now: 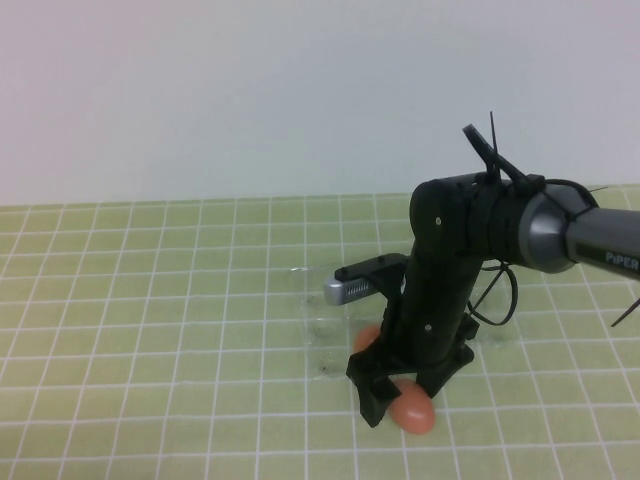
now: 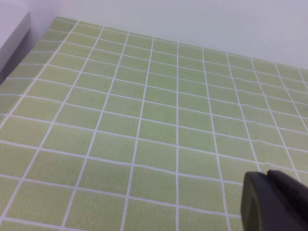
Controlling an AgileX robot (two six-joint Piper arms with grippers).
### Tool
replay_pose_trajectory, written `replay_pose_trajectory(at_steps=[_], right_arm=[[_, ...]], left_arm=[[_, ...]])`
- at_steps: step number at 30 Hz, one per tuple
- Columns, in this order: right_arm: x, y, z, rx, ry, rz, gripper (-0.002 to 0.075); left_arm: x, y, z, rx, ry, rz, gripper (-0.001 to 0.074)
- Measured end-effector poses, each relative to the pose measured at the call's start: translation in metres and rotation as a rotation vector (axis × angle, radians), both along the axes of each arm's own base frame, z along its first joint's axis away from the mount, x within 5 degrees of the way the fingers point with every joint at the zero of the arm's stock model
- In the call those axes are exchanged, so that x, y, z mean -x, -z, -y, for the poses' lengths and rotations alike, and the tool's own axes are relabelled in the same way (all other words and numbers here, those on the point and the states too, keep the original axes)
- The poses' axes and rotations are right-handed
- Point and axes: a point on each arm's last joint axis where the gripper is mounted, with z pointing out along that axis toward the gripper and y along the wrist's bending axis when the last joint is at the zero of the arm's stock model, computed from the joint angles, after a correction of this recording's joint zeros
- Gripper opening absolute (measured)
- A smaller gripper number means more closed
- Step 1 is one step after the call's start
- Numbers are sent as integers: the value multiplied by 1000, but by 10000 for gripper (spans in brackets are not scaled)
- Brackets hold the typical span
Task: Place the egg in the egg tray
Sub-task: Pick up the egg, then place the egg in the egg tray
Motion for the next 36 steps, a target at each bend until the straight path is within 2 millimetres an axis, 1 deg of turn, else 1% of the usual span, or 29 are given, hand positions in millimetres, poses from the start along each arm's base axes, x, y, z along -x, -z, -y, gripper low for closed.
replay_pose_trajectory(at_steps=[3, 5, 11, 14, 23, 24, 25, 27, 30, 34, 35, 36], right_arm=[[0, 4, 0, 10, -3, -18, 657], [1, 5, 0, 14, -4, -25, 639], [1, 6, 1, 19, -6, -25, 509], [1, 6, 1, 20, -7, -26, 467], [2, 6, -1, 21, -12, -28, 431], [3, 3, -1, 18, -15, -22, 424], [5, -1, -4, 14, -23, -13, 418], [9, -17, -8, -11, -36, 28, 410], [17, -58, -14, -87, -53, 143, 399], [30, -120, -13, -200, -90, 352, 391], [32, -133, -12, -225, -96, 414, 391], [34, -140, -10, -245, -94, 459, 391]], left_arm=[[0, 0, 0, 0, 0, 0, -4], [0, 0, 0, 0, 0, 0, -4], [0, 0, 0, 0, 0, 0, -4], [0, 0, 0, 0, 0, 0, -4], [0, 0, 0, 0, 0, 0, -4], [0, 0, 0, 0, 0, 0, -4], [0, 0, 0, 0, 0, 0, -4], [0, 0, 0, 0, 0, 0, -4], [0, 0, 0, 0, 0, 0, -4], [0, 0, 0, 0, 0, 0, -4], [0, 0, 0, 0, 0, 0, -4], [0, 0, 0, 0, 0, 0, -4]])
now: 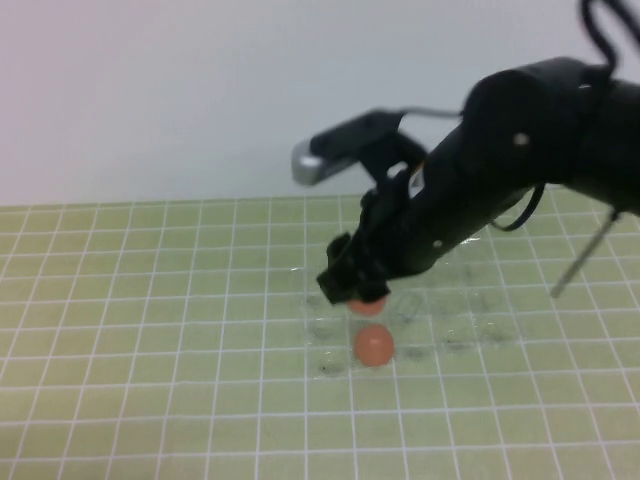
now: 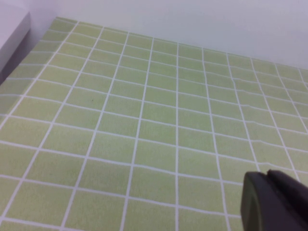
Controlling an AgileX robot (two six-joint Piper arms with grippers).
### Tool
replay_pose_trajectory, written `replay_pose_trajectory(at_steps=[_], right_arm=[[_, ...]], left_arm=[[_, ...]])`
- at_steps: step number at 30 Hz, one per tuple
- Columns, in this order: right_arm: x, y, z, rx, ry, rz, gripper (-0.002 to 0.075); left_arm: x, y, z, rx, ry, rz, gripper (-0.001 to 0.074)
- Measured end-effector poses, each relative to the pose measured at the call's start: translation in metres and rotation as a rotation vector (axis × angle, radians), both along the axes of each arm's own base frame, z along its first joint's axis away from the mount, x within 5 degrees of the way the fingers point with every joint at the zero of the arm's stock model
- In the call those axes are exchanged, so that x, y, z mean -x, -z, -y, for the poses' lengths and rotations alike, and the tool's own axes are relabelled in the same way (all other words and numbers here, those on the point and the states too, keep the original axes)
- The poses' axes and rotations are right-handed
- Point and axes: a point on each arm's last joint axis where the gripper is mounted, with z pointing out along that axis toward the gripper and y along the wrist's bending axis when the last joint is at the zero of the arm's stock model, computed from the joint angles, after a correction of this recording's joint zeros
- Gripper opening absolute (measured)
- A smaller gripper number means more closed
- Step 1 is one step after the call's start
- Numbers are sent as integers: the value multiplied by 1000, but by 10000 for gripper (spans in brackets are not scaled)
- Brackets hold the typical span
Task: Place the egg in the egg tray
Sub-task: Place the egg in the egg tray
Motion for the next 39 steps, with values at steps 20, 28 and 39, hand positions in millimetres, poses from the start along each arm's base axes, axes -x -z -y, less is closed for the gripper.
replay_pose_trajectory(at_steps=[20, 28, 39], right_arm=[[35, 102, 67, -431, 590, 526, 390], [24, 140, 60, -388, 613, 518, 389], [13, 155, 44, -392, 573, 501, 388]], left_arm=[[0, 0, 0, 0, 0, 0, -4], [0, 0, 0, 0, 0, 0, -4], [0, 0, 0, 0, 0, 0, -4]])
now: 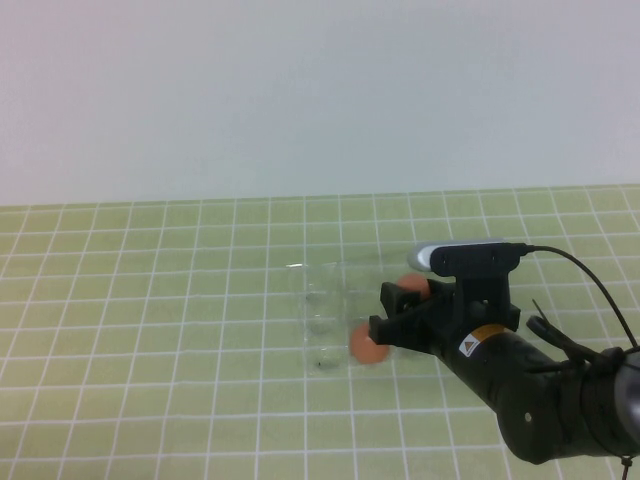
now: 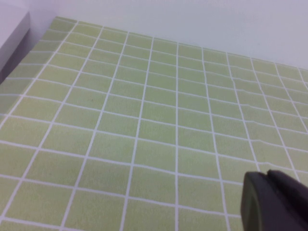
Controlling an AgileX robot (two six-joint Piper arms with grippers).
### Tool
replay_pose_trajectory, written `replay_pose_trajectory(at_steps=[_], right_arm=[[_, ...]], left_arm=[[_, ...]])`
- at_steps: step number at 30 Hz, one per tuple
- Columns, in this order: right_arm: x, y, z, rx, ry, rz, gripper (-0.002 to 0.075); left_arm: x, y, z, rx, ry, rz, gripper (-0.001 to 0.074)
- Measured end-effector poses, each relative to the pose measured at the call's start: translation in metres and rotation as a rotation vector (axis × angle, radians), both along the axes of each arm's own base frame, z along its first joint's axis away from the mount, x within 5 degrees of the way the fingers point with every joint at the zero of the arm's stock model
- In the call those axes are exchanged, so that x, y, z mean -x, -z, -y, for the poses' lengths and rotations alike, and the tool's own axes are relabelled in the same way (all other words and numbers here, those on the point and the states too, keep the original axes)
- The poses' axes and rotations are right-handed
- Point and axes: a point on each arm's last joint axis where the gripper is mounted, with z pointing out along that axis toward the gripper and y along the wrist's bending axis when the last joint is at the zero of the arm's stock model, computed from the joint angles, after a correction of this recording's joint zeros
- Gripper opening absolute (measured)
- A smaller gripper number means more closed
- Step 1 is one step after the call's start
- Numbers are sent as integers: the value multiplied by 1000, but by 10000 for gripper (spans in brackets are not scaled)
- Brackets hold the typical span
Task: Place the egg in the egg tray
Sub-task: Place the egg in the egg tray
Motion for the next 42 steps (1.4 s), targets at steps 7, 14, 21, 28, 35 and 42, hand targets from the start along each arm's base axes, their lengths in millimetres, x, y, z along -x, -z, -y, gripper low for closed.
replay_pose_trajectory(at_steps=[7, 14, 21, 28, 35, 42], right_arm=[[4, 1, -4, 8, -20, -9, 388], [17, -1, -17, 97, -87, 1, 388], [17, -11, -17, 106, -66, 82, 388], [13, -11, -11, 42, 55, 82, 388], [15, -1, -13, 9, 71, 31, 388], [23, 1, -22, 14, 35, 44, 388]], left_arm=[[0, 0, 0, 0, 0, 0, -4], [0, 0, 0, 0, 0, 0, -4], [0, 0, 0, 0, 0, 0, -4], [0, 0, 0, 0, 0, 0, -4], [0, 0, 0, 0, 0, 0, -4], [0, 0, 0, 0, 0, 0, -4]])
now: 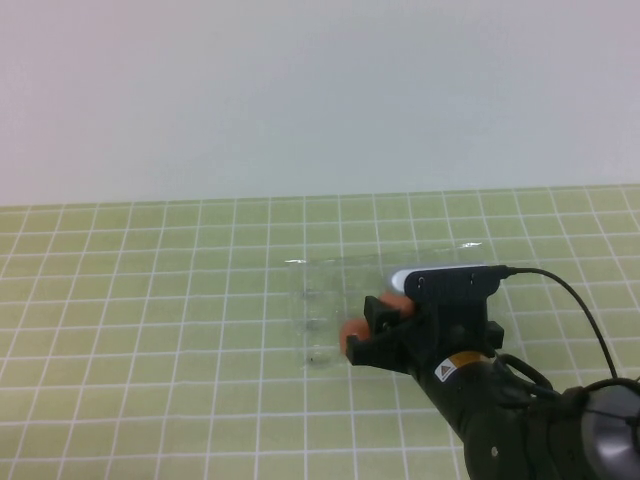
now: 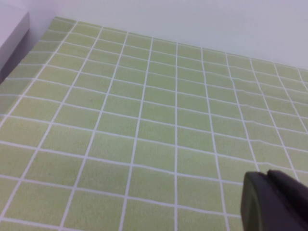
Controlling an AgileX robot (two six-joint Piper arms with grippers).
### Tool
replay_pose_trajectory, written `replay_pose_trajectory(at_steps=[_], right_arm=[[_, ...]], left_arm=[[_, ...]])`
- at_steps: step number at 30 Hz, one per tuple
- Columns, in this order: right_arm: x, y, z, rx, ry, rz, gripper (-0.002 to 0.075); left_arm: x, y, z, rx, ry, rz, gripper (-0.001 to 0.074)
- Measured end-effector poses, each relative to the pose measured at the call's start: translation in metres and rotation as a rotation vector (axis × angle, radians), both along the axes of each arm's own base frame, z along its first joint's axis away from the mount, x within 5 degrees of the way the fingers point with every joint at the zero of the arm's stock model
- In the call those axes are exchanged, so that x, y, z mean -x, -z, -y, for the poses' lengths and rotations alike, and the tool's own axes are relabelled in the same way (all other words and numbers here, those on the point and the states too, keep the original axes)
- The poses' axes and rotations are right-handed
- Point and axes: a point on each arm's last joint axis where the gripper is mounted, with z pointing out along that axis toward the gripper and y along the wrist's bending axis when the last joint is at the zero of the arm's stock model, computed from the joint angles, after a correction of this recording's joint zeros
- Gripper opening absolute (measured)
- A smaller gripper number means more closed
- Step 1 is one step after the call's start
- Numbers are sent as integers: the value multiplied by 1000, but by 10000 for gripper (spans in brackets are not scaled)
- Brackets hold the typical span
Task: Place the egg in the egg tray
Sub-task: Place the egg in the egg tray
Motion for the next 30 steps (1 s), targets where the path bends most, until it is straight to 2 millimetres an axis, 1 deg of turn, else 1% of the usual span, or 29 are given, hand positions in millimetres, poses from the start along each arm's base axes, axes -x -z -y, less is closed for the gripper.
replay_pose_trajectory(at_steps=[9, 20, 27, 30], right_arm=[[-1, 16, 1, 33, 16, -18, 388], [-3, 15, 3, 26, 40, 9, 388], [-2, 27, 3, 53, 40, -10, 388], [-2, 29, 3, 56, 41, -11, 388]], left_arm=[[0, 0, 0, 0, 0, 0, -4], [0, 0, 0, 0, 0, 0, -4], [0, 0, 0, 0, 0, 0, -4], [0, 0, 0, 0, 0, 0, -4]])
